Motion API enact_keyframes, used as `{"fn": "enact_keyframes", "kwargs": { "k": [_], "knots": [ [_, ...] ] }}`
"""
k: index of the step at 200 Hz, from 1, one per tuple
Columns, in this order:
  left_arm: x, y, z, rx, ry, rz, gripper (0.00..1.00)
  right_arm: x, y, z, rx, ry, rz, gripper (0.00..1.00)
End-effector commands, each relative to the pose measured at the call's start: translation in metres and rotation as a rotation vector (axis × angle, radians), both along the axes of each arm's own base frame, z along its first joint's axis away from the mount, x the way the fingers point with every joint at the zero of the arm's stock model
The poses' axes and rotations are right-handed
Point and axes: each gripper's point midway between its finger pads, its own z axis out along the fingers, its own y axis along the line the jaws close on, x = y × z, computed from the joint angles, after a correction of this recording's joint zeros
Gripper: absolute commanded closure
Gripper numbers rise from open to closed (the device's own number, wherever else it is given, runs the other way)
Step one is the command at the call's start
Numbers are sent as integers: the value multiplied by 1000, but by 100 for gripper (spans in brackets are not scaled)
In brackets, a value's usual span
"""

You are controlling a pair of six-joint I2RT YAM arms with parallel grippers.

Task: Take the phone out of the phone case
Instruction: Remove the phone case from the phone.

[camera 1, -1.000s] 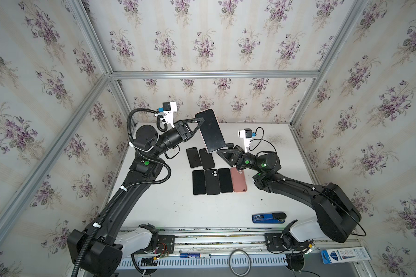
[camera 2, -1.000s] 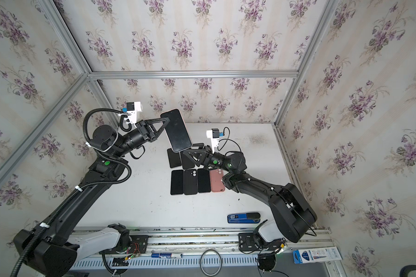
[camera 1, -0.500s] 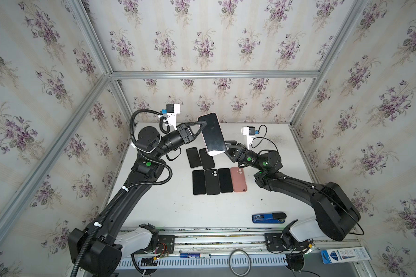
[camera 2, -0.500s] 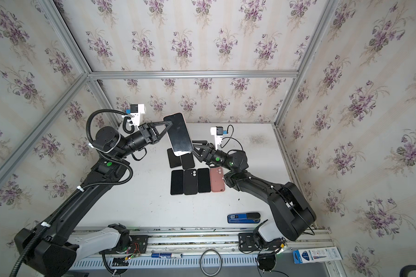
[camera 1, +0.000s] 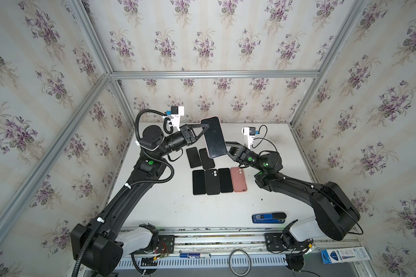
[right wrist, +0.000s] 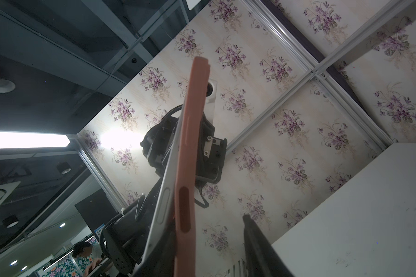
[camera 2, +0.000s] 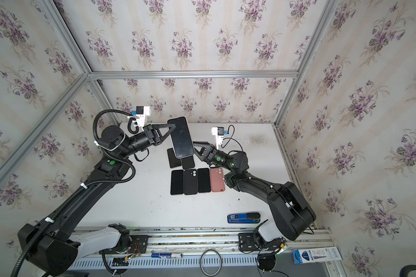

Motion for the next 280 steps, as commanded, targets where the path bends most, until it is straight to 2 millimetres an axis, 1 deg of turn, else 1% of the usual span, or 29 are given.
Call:
{"fn": "enact_keyframes", "kwargs": {
  "k": [1,8,10,12,32,54,73,96,97,99,102,124,135,145,154,168,193,214,249,267,270,273,280],
  "knots": [
    [1,2,18,-46,-55,8,100,-7,-1,-5,5,28,30,62],
    [1,2,16,-46,-55,10,100,-8,-1,-10,0,43,32,64],
    [9,-1,8,-38,-35,12,100,-8,-1,-10,1,44,31,65],
    [11,-2,4,-35,-27,11,100,-8,-1,-12,-1,48,32,66],
    [21,-6,-9,-24,-11,18,100,-9,-3,-23,-14,77,29,73],
    [34,-9,-34,2,15,30,100,-8,-4,-37,-32,113,16,81],
    [45,-14,-59,16,42,26,100,0,-10,-58,-54,177,-27,91],
    [57,-18,-83,17,59,29,100,6,-10,-89,-102,274,-44,98],
    [57,-19,-84,18,61,30,100,6,-10,-91,-103,277,-44,98],
    [58,-19,-87,18,63,29,100,14,-18,-93,-103,283,-74,98],
    [60,-20,-90,18,68,27,100,17,-21,-95,-104,289,-84,99],
    [70,-25,-114,37,85,21,99,23,-27,-117,-123,354,-116,100],
    [74,-26,-128,56,96,26,97,27,-32,-132,-142,398,-140,100],
    [78,-27,-140,78,103,31,93,31,-37,-148,-164,445,-165,100],
    [81,-28,-151,91,113,32,92,32,-39,-159,-178,471,-180,100],
    [85,-32,-167,105,129,18,92,32,-40,-168,-189,488,-184,100],
    [91,-37,-192,121,157,13,87,34,-41,-184,-203,521,-190,100],
    [93,-39,-208,136,179,10,80,35,-44,-197,-205,550,-199,100],
    [98,-43,-230,156,220,5,62,38,-47,-208,-189,584,-198,100],
    [98,-43,-238,166,239,4,47,38,-48,-209,-191,585,-203,100],
    [99,-43,-239,168,243,6,46,38,-48,-209,-191,584,-205,100],
    [99,-43,-241,171,246,8,41,39,-48,-209,-190,584,-207,100],
    [99,-42,-244,181,255,16,34,39,-50,-209,-189,584,-213,100]
  ]
}}
